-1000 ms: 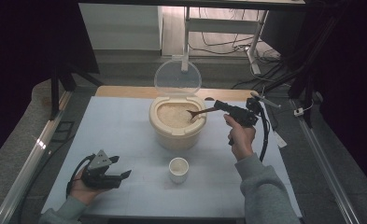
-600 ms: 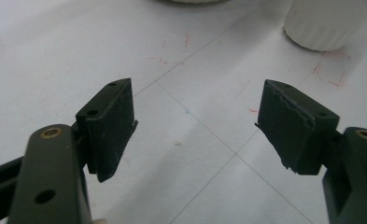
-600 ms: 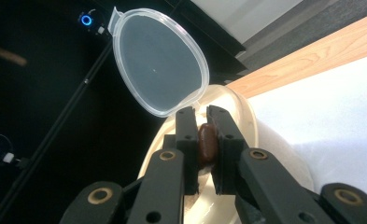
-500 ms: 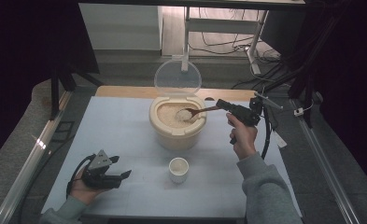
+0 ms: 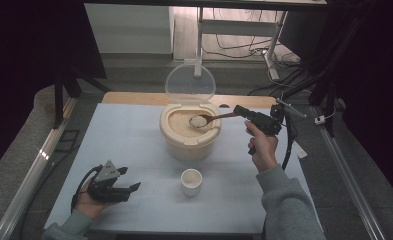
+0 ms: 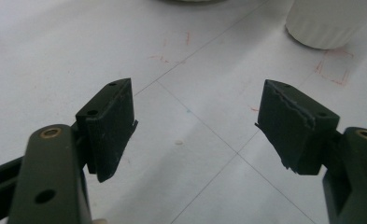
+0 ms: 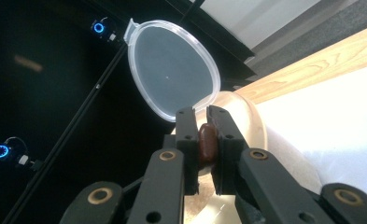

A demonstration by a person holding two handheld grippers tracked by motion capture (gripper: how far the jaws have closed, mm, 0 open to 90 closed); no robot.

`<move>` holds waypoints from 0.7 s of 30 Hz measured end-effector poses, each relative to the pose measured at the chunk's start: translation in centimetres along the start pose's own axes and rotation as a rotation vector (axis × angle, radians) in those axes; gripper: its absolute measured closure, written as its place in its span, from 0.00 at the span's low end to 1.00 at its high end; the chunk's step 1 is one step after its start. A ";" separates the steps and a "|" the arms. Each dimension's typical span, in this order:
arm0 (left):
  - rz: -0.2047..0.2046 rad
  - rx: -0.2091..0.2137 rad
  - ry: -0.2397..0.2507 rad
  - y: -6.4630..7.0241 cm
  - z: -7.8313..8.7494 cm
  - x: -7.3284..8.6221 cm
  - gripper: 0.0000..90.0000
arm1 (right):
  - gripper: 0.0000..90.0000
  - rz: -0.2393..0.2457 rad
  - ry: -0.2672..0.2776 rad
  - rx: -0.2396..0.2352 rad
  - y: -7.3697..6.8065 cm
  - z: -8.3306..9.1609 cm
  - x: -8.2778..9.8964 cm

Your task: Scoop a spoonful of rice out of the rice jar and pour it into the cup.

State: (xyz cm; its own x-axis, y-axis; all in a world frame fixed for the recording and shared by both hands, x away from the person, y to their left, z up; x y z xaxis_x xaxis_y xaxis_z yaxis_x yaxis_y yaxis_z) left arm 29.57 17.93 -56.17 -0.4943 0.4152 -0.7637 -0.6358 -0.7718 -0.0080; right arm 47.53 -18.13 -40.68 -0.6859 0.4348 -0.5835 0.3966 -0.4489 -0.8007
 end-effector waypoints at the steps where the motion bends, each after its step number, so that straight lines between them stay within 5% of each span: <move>1: 0.000 0.000 0.000 0.0 0.0 0.0 0.30 | 0.92 0.004 0.001 -0.001 -0.1 0.1 0.0; 21: 0.006 -0.003 -0.006 -0.2 -0.1 0.1 0.30 | 0.92 0.012 -0.026 -0.054 -1.4 1.8 0.8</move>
State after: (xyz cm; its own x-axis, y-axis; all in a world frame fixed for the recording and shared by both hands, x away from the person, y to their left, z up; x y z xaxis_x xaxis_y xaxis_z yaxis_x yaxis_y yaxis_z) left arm 29.72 18.10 -56.33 -0.5019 0.4129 -0.7600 -0.6307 -0.7760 -0.0052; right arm 45.35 -18.52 -39.80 -0.6962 0.4089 -0.5900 0.4365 -0.4113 -0.8002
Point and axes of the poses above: each handheld gripper's, and its own axes: z roughly backward along the jaws, x roughly out of its underside, y roughly to its right, the point moved 8 cm from there along -z, roughly forward along the jaws, and after that the axes turned 2 degrees about -x, right-handed, at the moved point
